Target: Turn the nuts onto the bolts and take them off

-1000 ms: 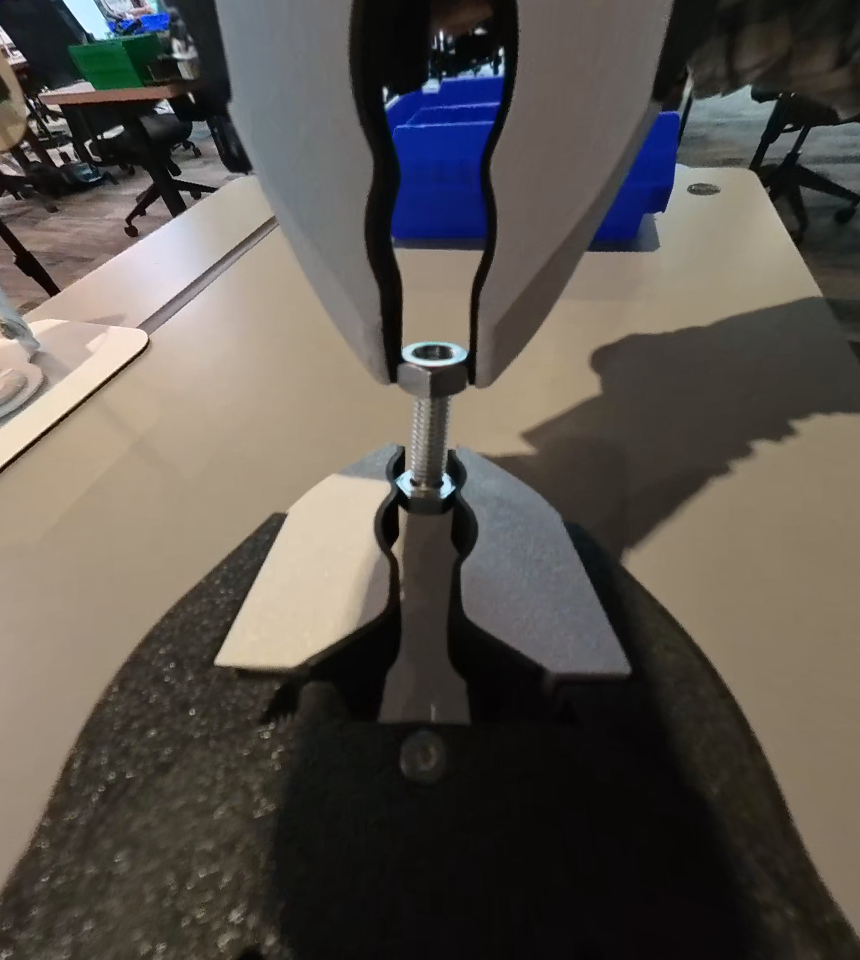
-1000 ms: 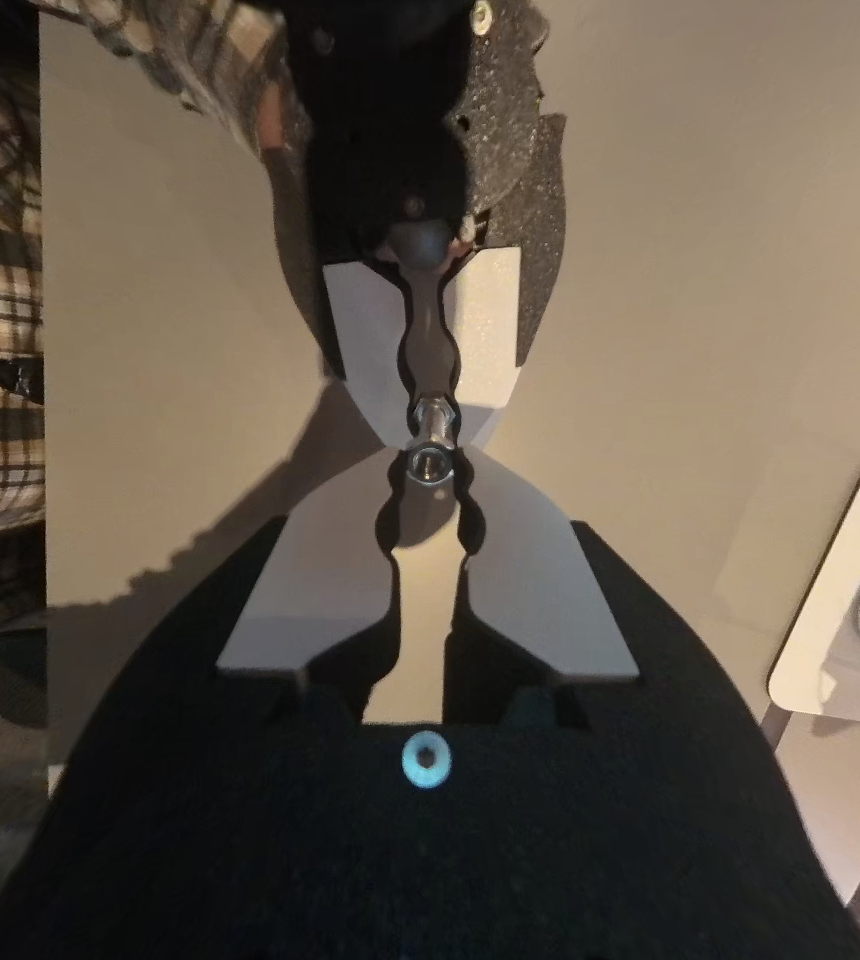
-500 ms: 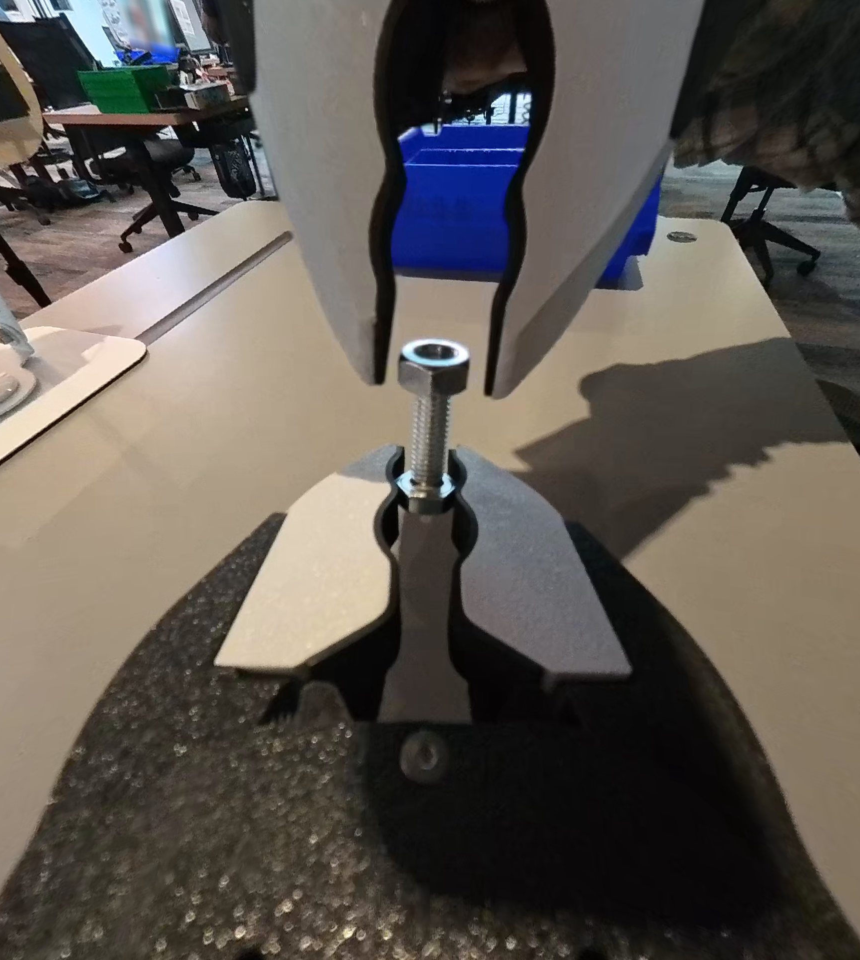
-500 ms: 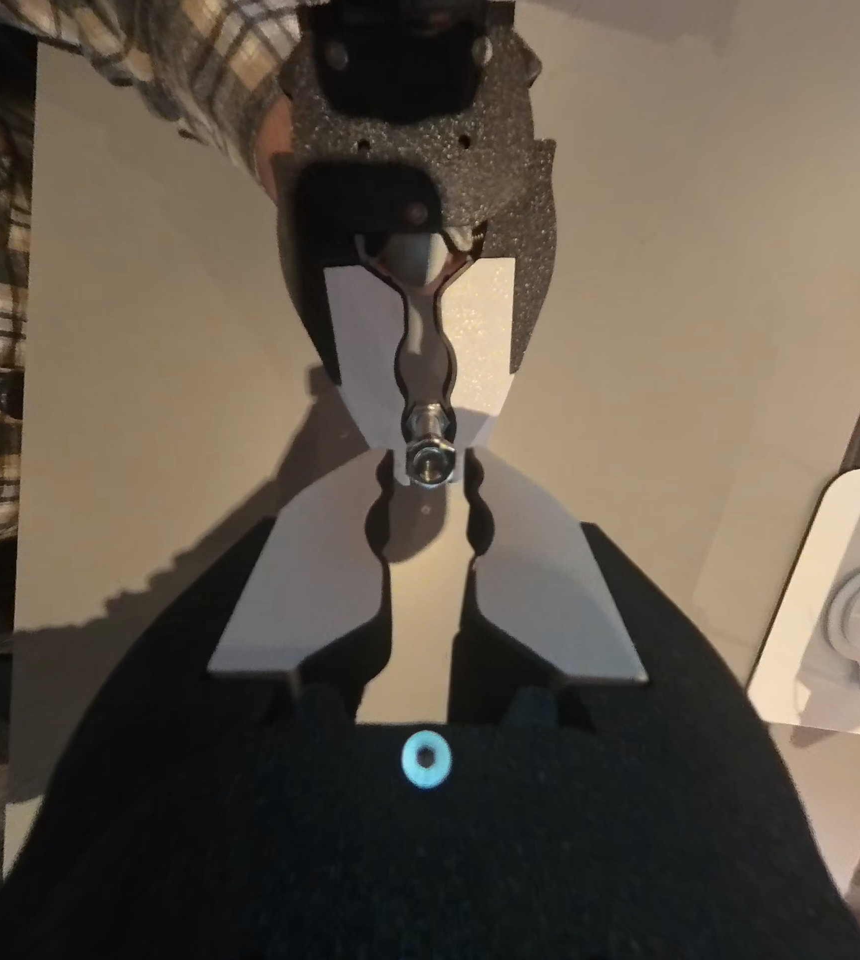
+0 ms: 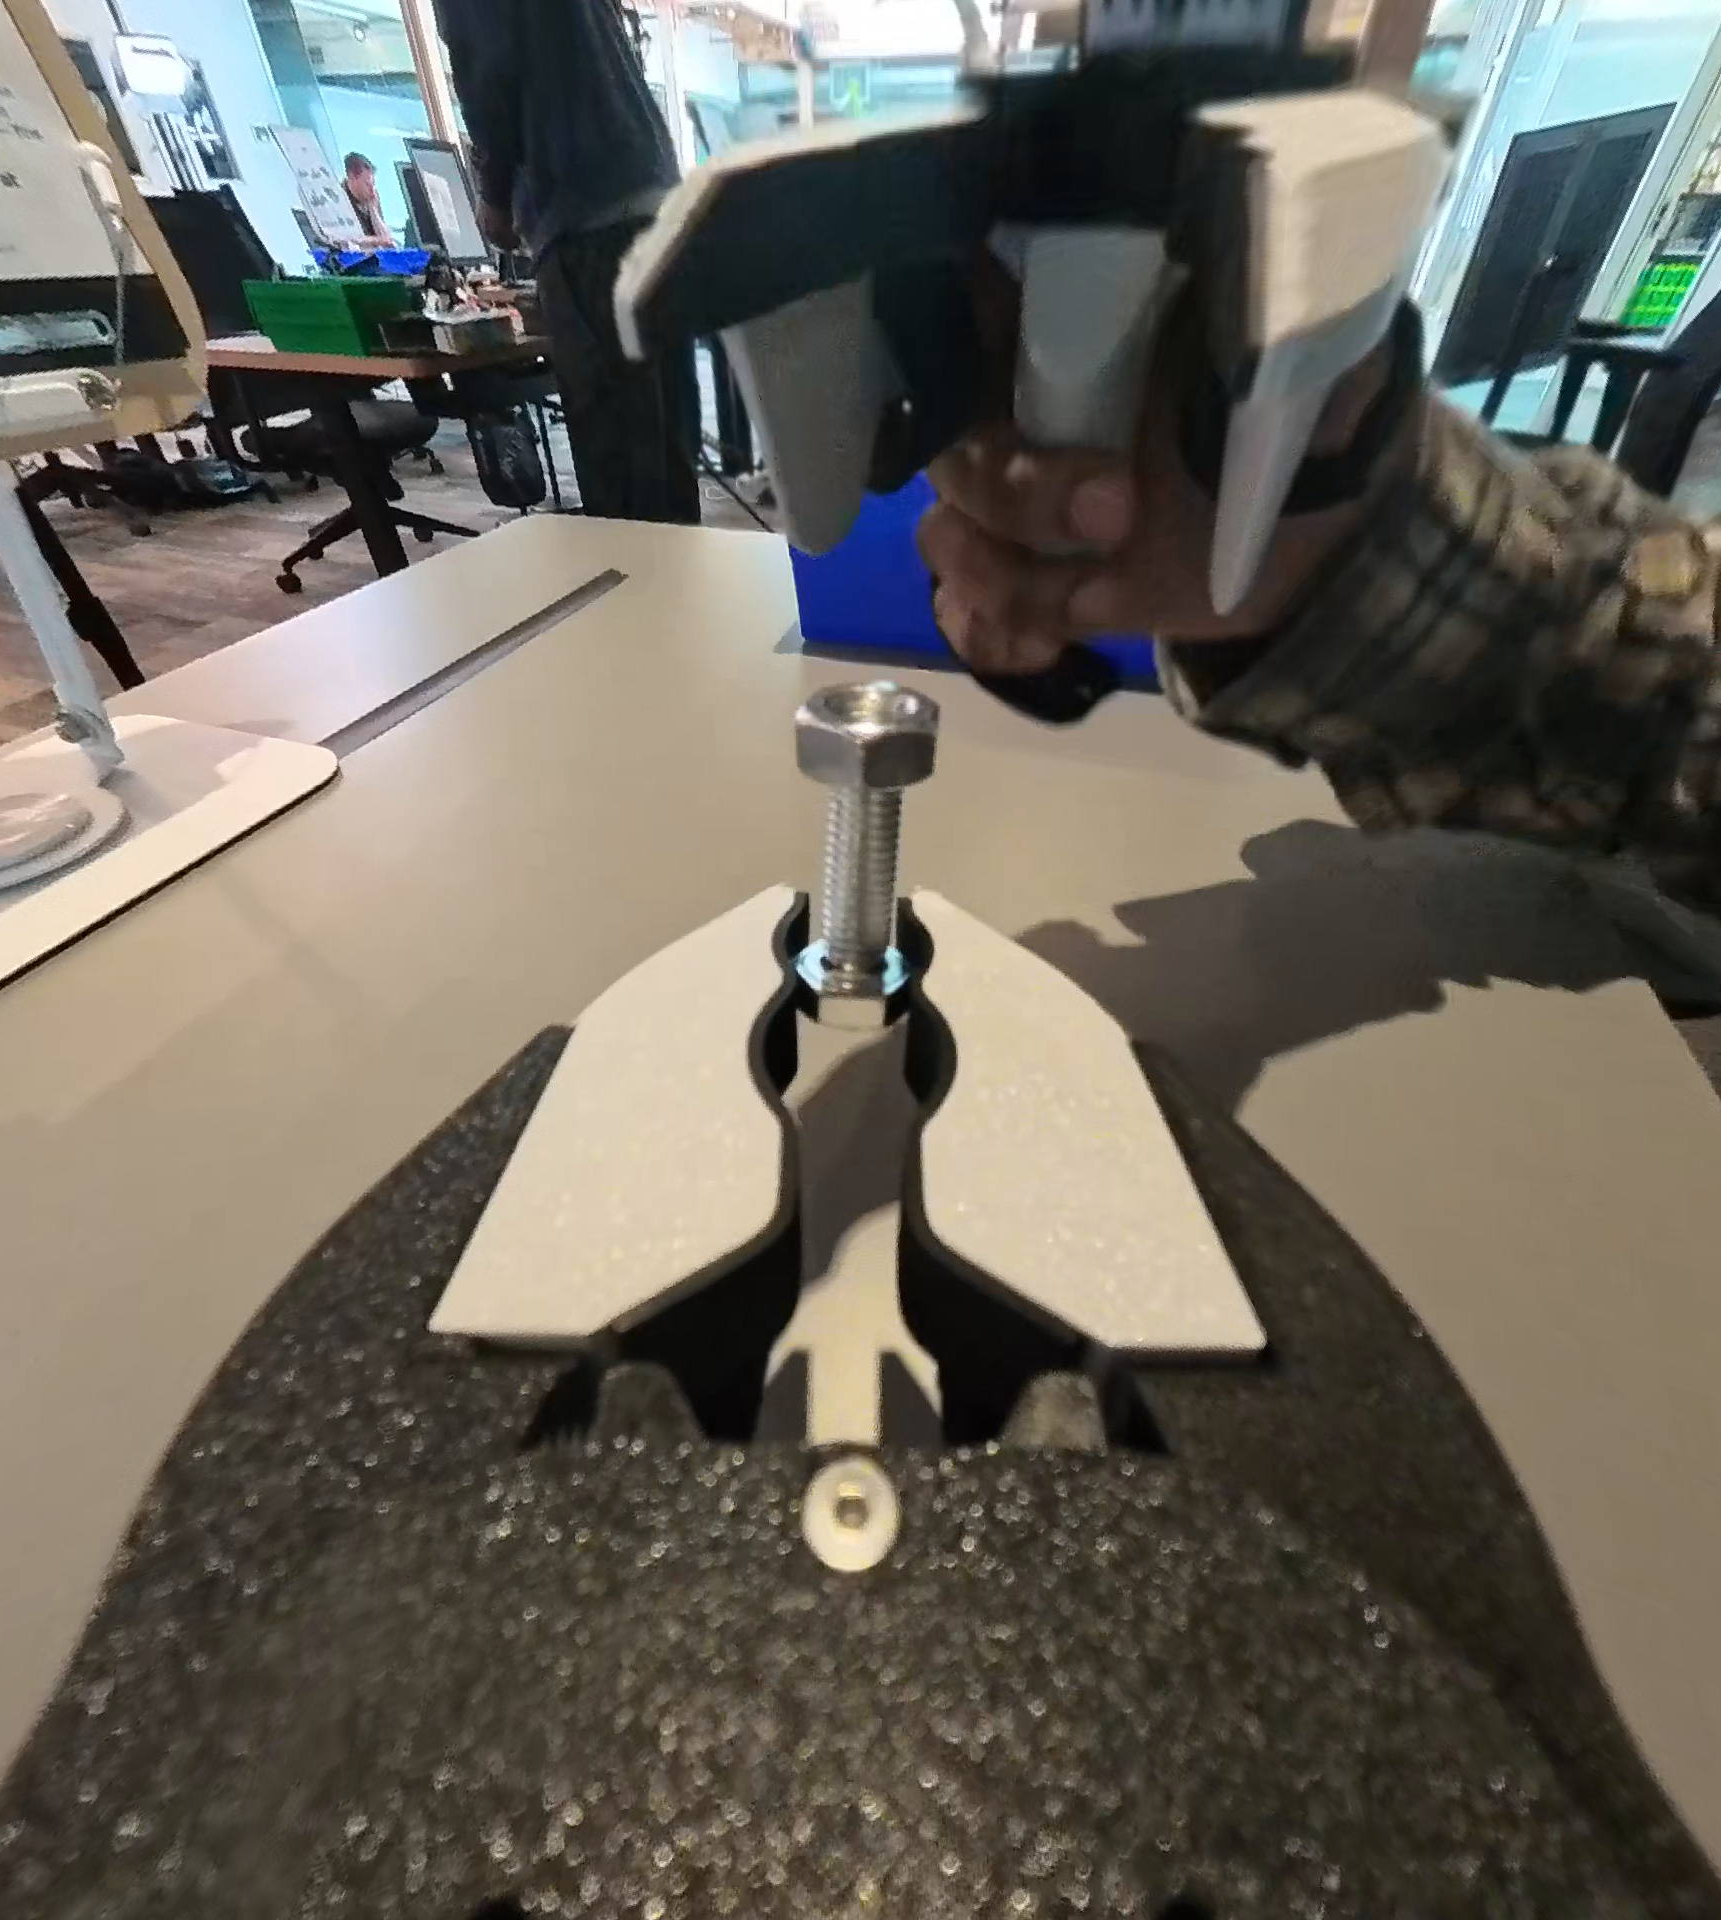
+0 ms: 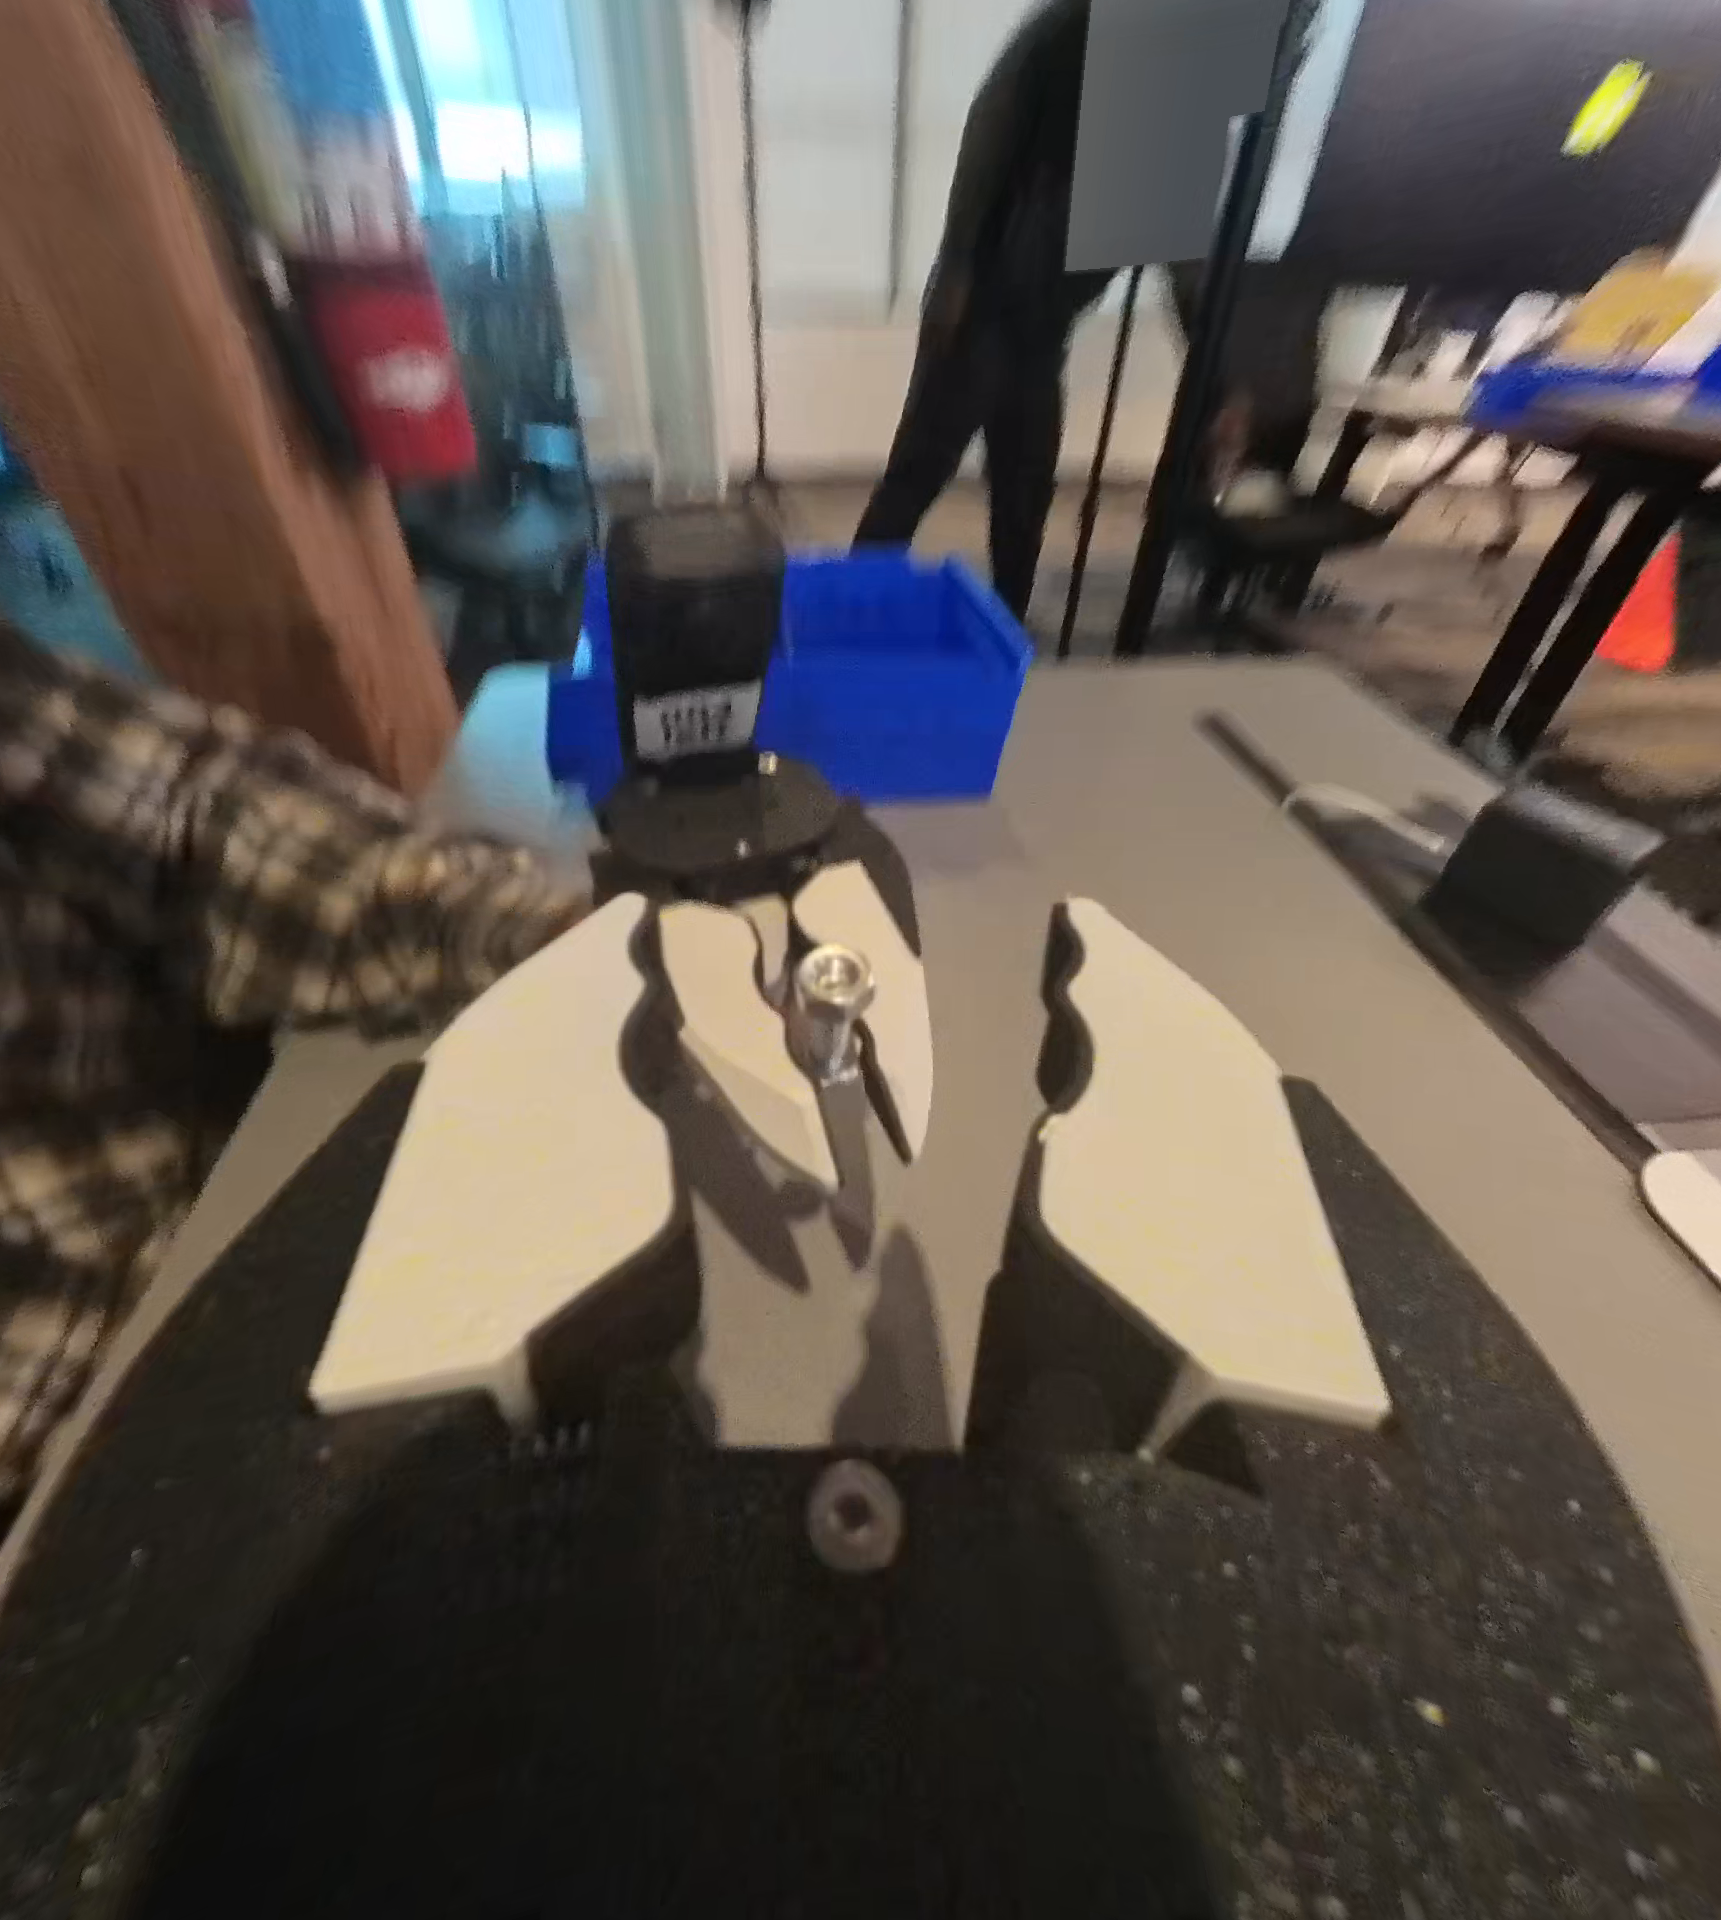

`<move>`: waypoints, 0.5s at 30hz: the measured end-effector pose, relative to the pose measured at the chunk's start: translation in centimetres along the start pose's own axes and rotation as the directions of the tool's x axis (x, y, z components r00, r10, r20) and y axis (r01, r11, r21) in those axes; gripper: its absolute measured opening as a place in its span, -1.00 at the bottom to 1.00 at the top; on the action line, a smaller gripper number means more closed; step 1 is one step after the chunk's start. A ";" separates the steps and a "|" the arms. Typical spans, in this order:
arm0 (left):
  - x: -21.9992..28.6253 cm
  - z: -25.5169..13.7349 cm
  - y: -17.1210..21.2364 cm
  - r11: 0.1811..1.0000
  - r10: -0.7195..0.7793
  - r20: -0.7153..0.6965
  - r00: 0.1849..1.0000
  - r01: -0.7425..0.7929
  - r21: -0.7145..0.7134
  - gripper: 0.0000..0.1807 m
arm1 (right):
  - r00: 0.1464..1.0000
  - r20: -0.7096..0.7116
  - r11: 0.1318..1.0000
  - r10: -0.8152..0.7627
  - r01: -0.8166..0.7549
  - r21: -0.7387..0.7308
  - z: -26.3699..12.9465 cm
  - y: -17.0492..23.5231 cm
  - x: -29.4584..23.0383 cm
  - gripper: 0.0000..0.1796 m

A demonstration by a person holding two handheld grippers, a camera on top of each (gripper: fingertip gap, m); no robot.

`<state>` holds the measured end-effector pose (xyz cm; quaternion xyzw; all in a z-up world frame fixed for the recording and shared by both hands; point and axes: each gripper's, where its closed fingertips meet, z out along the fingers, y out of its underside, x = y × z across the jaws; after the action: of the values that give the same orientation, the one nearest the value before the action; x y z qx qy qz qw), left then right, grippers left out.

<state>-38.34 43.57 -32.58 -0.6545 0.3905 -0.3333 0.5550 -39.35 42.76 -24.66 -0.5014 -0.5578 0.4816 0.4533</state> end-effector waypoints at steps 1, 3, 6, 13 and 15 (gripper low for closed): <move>0.1 0.0 -0.1 1.000 -0.002 -0.003 1.000 0.002 0.008 -0.83 | 0.999 -0.033 0.996 0.024 -0.021 0.091 -0.3 -0.4 0.2 -0.18; 0.3 0.0 -0.3 1.000 -0.002 -0.013 1.000 0.002 0.024 -0.83 | 0.996 -0.081 0.983 0.045 -0.029 0.181 -0.5 -0.3 0.4 -0.07; 0.9 0.1 -0.5 0.999 0.010 -0.030 1.000 -0.009 0.036 -0.83 | 0.996 -0.082 0.990 0.027 -0.015 0.143 0.4 1.0 0.3 -0.03; 1.7 0.1 -1.0 0.998 0.038 -0.057 0.998 -0.034 0.056 -0.83 | 0.999 -0.048 0.997 0.004 0.000 0.082 1.7 1.8 0.7 -0.02; 1.7 0.1 -1.0 0.998 0.039 -0.061 0.997 -0.035 0.059 -0.83 | 0.999 -0.045 0.996 0.006 -0.002 0.085 1.7 1.8 0.9 -0.03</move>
<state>-37.29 42.17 -31.57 -0.6202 0.4095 -0.3543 0.5676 -40.92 43.57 -26.62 -0.4935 -0.5254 0.4942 0.4859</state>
